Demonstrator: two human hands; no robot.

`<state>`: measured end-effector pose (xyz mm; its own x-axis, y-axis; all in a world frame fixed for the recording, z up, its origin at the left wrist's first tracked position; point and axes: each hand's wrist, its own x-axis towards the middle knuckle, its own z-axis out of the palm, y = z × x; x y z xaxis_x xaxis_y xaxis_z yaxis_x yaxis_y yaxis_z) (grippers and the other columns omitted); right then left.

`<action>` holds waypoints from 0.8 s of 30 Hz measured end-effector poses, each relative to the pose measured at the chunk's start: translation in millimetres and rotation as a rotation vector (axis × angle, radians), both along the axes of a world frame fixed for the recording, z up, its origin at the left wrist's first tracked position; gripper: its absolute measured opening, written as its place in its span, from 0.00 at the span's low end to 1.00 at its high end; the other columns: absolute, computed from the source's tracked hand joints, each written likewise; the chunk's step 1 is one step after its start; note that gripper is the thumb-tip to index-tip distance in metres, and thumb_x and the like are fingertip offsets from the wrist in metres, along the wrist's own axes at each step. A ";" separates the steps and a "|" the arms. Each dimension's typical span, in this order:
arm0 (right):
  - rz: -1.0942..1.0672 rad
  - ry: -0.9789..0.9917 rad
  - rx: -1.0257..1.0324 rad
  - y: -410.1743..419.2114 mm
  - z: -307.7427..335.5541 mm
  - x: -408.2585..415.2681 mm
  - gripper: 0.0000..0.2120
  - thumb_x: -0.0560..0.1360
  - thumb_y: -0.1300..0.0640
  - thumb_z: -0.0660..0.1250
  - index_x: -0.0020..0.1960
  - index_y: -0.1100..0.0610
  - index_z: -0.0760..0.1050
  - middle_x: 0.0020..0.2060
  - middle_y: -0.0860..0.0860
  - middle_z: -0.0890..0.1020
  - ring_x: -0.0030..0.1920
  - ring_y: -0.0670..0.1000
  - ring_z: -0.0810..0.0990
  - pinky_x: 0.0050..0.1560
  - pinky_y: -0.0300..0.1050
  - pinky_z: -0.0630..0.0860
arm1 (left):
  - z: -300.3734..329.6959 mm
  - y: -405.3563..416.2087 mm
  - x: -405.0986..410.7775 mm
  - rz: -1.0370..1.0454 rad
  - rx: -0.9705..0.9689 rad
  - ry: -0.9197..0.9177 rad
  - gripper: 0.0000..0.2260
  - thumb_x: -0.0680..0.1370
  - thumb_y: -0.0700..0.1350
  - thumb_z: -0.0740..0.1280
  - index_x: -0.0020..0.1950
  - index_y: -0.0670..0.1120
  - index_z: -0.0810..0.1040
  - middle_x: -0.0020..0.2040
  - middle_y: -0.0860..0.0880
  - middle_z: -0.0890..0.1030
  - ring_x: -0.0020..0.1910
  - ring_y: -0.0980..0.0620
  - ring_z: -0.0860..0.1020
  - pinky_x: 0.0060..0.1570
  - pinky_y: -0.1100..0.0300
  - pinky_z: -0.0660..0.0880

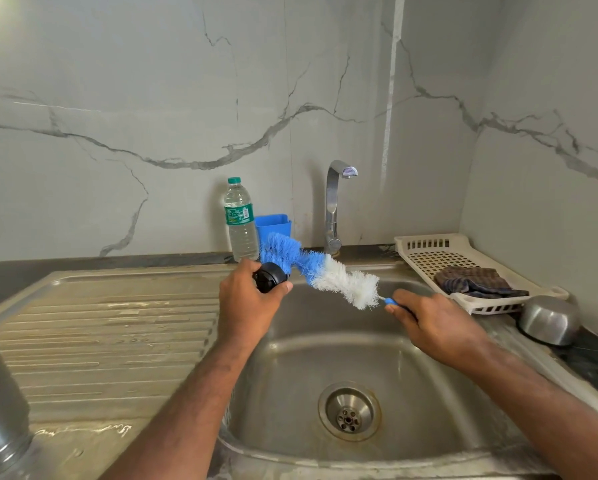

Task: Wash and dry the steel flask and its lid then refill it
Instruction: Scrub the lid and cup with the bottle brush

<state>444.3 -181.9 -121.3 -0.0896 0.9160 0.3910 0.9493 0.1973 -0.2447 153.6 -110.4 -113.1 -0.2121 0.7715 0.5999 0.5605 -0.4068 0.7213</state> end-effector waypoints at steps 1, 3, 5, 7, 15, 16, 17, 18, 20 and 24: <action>0.008 -0.001 -0.001 -0.5 0.5 0.2 0.14 0.84 0.43 0.57 0.42 0.49 0.66 0.28 0.48 0.74 0.31 0.49 0.73 0.33 0.49 0.70 | 0.9 -0.4 0.1 0.018 0.007 -0.005 0.20 0.68 0.49 0.82 0.53 0.43 0.80 0.45 0.50 0.81 0.44 0.49 0.79 0.40 0.63 0.71; 0.025 -0.003 -0.007 -0.9 0.8 -1.0 0.14 0.83 0.42 0.57 0.41 0.48 0.65 0.28 0.48 0.74 0.31 0.48 0.73 0.33 0.50 0.70 | 3.4 0.5 -2.6 0.065 0.017 -0.045 0.20 0.67 0.50 0.82 0.51 0.42 0.79 0.44 0.50 0.80 0.44 0.48 0.79 0.40 0.60 0.71; 0.033 -0.016 -0.003 -0.5 0.5 -2.8 0.15 0.83 0.42 0.57 0.41 0.48 0.64 0.29 0.48 0.74 0.31 0.49 0.73 0.33 0.51 0.72 | 5.1 1.4 -7.9 0.099 0.013 -0.076 0.20 0.68 0.50 0.82 0.50 0.42 0.79 0.43 0.50 0.79 0.44 0.48 0.79 0.36 0.62 0.70; 0.026 -0.027 0.003 0.9 0.8 -4.4 0.16 0.83 0.41 0.57 0.41 0.48 0.65 0.29 0.48 0.74 0.32 0.49 0.74 0.33 0.51 0.72 | 4.8 0.3 -9.0 0.090 0.013 -0.055 0.21 0.67 0.50 0.82 0.51 0.42 0.79 0.44 0.49 0.80 0.44 0.48 0.79 0.36 0.64 0.70; 0.064 0.025 0.048 0.3 1.3 -1.8 0.16 0.82 0.42 0.58 0.37 0.45 0.62 0.27 0.48 0.72 0.30 0.48 0.71 0.31 0.50 0.68 | 6.0 -0.8 -1.4 0.070 0.029 -0.062 0.22 0.67 0.49 0.83 0.54 0.42 0.80 0.47 0.48 0.82 0.46 0.48 0.80 0.41 0.61 0.75; 0.064 0.020 0.049 -0.7 2.0 1.4 0.16 0.82 0.42 0.58 0.38 0.45 0.63 0.27 0.48 0.73 0.30 0.48 0.71 0.32 0.51 0.70 | 6.9 -0.6 -6.3 0.093 0.014 -0.102 0.21 0.67 0.49 0.82 0.53 0.42 0.79 0.46 0.49 0.81 0.46 0.48 0.80 0.38 0.66 0.72; 0.062 0.009 0.045 -0.9 2.3 2.9 0.15 0.82 0.42 0.57 0.39 0.46 0.64 0.28 0.48 0.73 0.30 0.47 0.71 0.32 0.52 0.71 | 7.0 -0.5 -10.5 0.114 0.001 -0.125 0.20 0.68 0.48 0.82 0.53 0.42 0.79 0.45 0.50 0.80 0.46 0.49 0.79 0.36 0.69 0.68; 0.059 -0.001 0.039 -0.3 2.1 2.1 0.15 0.82 0.42 0.57 0.39 0.46 0.65 0.28 0.47 0.73 0.30 0.47 0.71 0.32 0.52 0.71 | 7.1 -0.6 -12.3 0.121 -0.006 -0.125 0.20 0.68 0.48 0.82 0.53 0.42 0.79 0.45 0.50 0.80 0.46 0.50 0.79 0.36 0.71 0.66; 0.062 -0.002 0.042 2.6 0.1 -4.6 0.15 0.82 0.42 0.57 0.40 0.46 0.64 0.28 0.47 0.73 0.31 0.48 0.72 0.30 0.50 0.68 | 5.7 -1.5 -8.1 0.068 0.009 -0.073 0.21 0.68 0.48 0.82 0.53 0.41 0.79 0.46 0.49 0.80 0.45 0.51 0.78 0.37 0.70 0.68; 0.068 0.018 0.080 5.0 0.6 -8.8 0.16 0.83 0.43 0.58 0.38 0.45 0.62 0.27 0.47 0.72 0.29 0.48 0.71 0.28 0.45 0.61 | 3.5 -3.4 5.9 -0.007 0.030 -0.024 0.21 0.66 0.48 0.83 0.52 0.43 0.78 0.44 0.49 0.80 0.41 0.50 0.79 0.40 0.63 0.73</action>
